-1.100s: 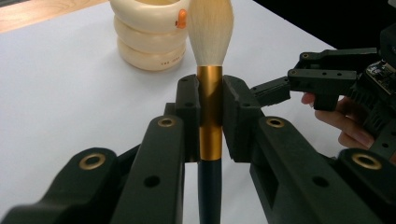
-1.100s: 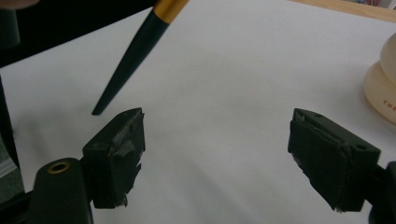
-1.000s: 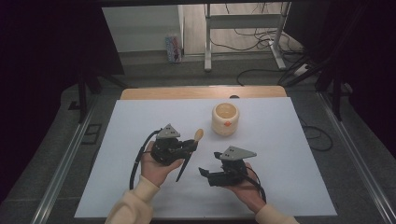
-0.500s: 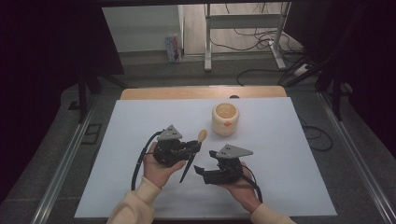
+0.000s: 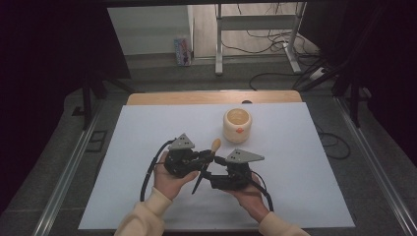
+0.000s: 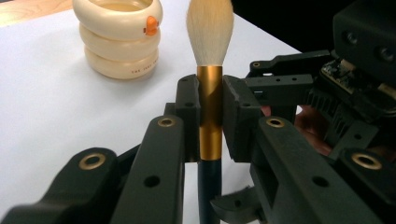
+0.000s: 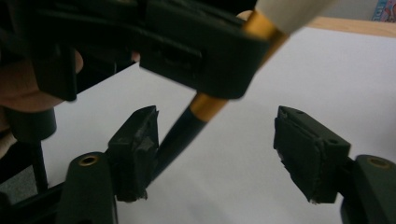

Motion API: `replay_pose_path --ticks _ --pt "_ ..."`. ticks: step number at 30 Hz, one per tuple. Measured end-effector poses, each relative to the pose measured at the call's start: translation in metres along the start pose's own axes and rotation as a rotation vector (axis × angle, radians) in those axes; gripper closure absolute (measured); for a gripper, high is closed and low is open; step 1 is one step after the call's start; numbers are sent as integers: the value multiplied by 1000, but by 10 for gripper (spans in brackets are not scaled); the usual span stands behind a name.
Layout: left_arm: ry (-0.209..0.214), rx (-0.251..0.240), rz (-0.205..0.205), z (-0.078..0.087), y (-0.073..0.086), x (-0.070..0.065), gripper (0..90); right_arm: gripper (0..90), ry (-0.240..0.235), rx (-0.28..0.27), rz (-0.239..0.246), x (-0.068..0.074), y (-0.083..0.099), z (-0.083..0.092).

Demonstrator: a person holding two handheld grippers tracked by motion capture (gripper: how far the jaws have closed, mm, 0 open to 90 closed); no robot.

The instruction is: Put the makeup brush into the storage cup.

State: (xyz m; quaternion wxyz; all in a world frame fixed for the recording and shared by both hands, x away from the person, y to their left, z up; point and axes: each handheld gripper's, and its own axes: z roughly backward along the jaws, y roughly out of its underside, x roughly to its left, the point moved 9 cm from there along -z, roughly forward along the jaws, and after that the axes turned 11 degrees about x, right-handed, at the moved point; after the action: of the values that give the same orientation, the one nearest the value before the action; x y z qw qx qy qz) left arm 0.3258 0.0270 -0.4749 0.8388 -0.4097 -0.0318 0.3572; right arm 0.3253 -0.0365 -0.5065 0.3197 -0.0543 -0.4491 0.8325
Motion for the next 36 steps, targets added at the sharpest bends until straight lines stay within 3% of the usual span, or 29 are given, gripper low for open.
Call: replay_pose_path --ticks 7,17,25,27,29,33,36 --pt "7 -17 -20 0 -1 -4 782 438 -31 -21 -11 1 -4 -1" --pt "3 -11 -44 -1 0 -5 780 702 -107 4 -19 4 -3 -2" --pt "10 -11 -58 -3 1 -7 764 774 -107 23 -67 -3 -1 -1" --pt "17 -7 -64 -4 1 -9 715 775 -105 24 -66 -3 -1 -1" --pt "-6 -11 -68 -5 1 -9 641 775 -101 23 -68 -4 -1 -1" --pt "-25 -13 -54 -3 -1 -7 447 776 -95 22 -69 -7 -2 1" --pt "-31 -9 -40 -1 -1 -4 350 776 -89 17 -68 -9 -2 2"
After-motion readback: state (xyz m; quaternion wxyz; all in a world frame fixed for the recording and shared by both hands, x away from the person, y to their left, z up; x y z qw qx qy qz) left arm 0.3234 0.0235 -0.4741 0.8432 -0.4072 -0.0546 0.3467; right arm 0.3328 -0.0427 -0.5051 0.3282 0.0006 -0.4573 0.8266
